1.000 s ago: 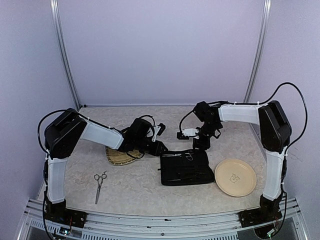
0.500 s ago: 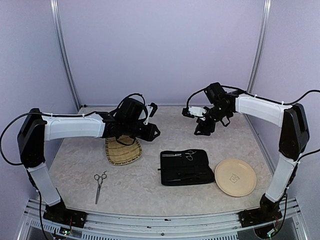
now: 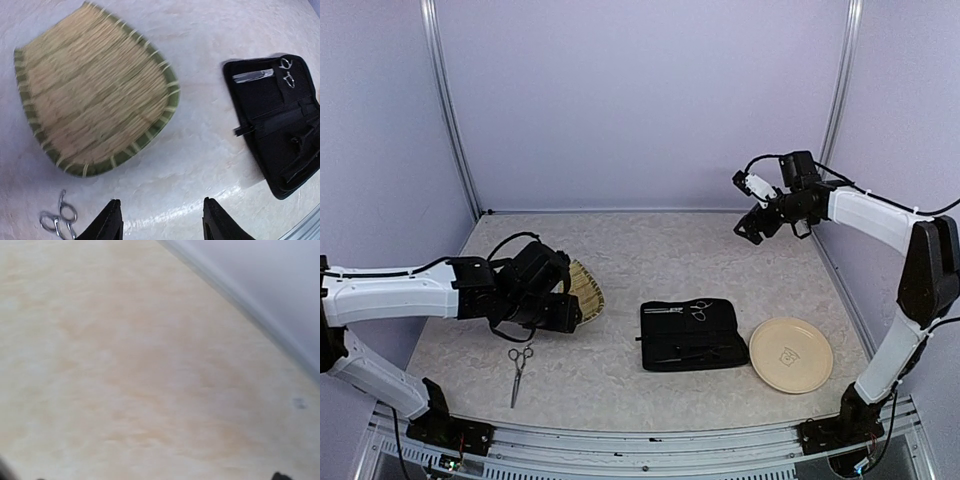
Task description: Sort the hair-cutting tools
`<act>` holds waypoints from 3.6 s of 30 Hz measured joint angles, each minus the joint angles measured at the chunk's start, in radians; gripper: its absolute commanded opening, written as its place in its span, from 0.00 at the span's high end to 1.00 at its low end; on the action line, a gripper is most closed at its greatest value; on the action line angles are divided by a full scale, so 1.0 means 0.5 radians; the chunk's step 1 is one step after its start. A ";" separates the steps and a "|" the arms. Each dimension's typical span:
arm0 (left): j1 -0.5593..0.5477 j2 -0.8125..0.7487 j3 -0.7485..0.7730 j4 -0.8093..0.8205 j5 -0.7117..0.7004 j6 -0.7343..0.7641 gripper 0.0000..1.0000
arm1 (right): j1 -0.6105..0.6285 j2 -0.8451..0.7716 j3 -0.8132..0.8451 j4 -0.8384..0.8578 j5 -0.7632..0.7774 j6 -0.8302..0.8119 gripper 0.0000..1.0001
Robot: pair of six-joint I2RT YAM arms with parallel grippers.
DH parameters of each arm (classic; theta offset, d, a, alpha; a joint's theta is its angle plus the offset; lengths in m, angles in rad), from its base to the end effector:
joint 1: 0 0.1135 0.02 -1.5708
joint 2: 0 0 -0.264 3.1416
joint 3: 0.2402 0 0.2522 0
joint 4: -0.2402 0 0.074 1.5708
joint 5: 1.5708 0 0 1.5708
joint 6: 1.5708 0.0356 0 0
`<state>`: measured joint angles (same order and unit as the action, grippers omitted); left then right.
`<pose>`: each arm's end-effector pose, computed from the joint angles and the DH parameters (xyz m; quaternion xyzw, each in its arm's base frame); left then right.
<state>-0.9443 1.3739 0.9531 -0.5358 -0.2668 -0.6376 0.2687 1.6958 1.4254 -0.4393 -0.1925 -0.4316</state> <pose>0.1711 -0.2204 0.2386 0.1046 0.9398 -0.1239 0.3008 0.3719 0.1095 0.2968 -0.3480 0.8359 0.0532 0.4212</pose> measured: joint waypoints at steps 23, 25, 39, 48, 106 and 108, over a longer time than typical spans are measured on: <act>0.240 -0.683 -1.072 -0.168 0.181 -0.836 0.41 | 0.021 -0.041 -0.142 0.036 -0.433 -0.032 0.11; 0.233 -0.683 -1.081 -0.076 0.264 -0.799 0.45 | 0.021 -0.041 -0.142 0.035 -0.440 -0.037 0.11; -0.128 -0.129 -0.803 0.393 0.741 -0.623 0.45 | 0.021 0.014 -0.141 -0.021 -0.482 -0.048 0.13; -0.145 0.275 -0.011 0.110 0.555 0.014 0.42 | 0.021 0.024 -0.137 -0.053 -0.483 -0.056 0.13; 0.014 0.618 0.172 -0.324 0.376 0.562 0.60 | 0.021 0.114 -0.117 -0.175 -0.590 -0.146 0.22; 0.072 0.542 0.171 -0.369 0.344 0.596 0.63 | 0.021 0.115 -0.113 -0.179 -0.601 -0.150 0.22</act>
<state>-0.9085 1.6451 1.0386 -0.7204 -0.0948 -0.3397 0.2794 1.7535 1.3689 -0.5289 -0.4931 -0.5064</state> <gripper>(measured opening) 0.404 0.787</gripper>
